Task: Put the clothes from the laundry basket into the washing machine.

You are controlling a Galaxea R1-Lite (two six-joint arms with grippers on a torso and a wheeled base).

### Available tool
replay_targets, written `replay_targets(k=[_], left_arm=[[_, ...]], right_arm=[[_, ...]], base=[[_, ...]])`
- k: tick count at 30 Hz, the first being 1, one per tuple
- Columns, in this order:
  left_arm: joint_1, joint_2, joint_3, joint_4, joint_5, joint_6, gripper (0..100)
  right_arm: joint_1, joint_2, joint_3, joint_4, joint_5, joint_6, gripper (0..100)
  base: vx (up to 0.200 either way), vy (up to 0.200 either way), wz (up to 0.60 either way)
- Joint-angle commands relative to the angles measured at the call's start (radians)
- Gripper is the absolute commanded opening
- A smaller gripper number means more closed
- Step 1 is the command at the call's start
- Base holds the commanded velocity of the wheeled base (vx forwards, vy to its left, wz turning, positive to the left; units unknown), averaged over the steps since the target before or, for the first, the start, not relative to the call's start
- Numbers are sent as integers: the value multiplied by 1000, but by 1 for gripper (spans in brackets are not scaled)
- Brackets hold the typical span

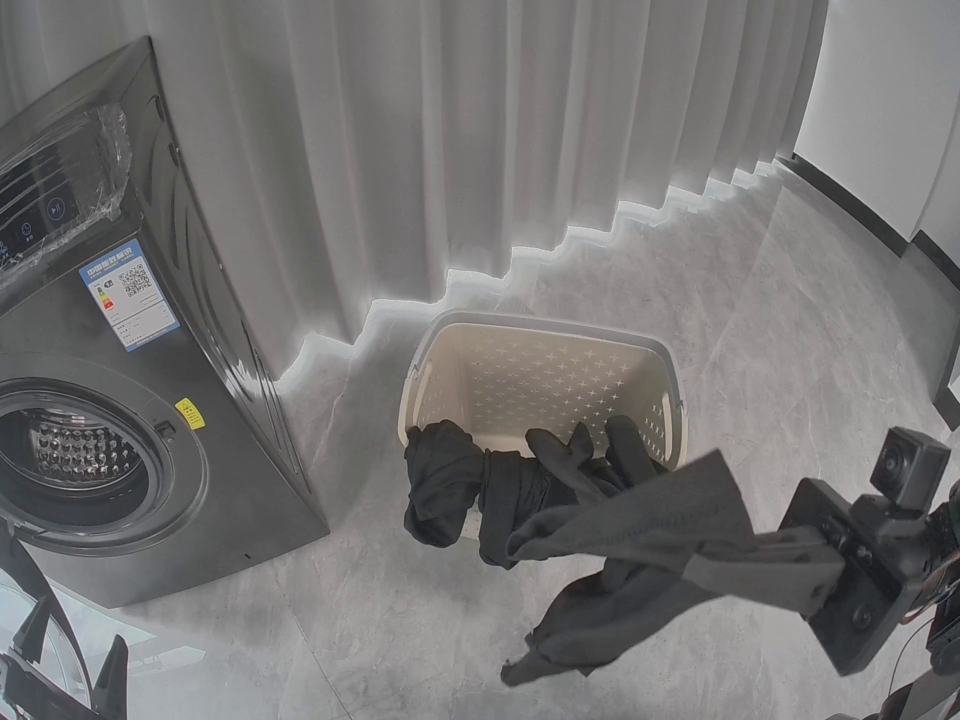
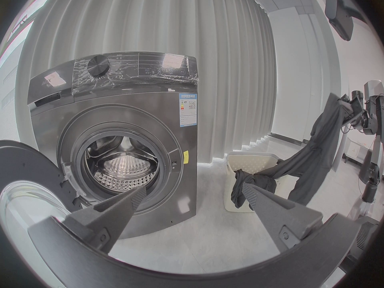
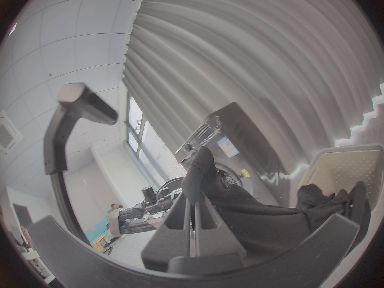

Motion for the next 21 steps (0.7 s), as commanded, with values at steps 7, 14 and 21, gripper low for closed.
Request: replay_targets(k=[7,14,21], left_arm=[[0,-16,16,0,0,1,100],[0,-16,16,0,0,1,100],[0,-16,16,0,0,0,100]], right_arm=[[-73,73,-17,-34,39,4,0],[-106,91,-48,-34,36,10,0],[-103,107,-42,-34,33,10,0]], base=[[0,0,0],[0,0,0],[-143,0,0]])
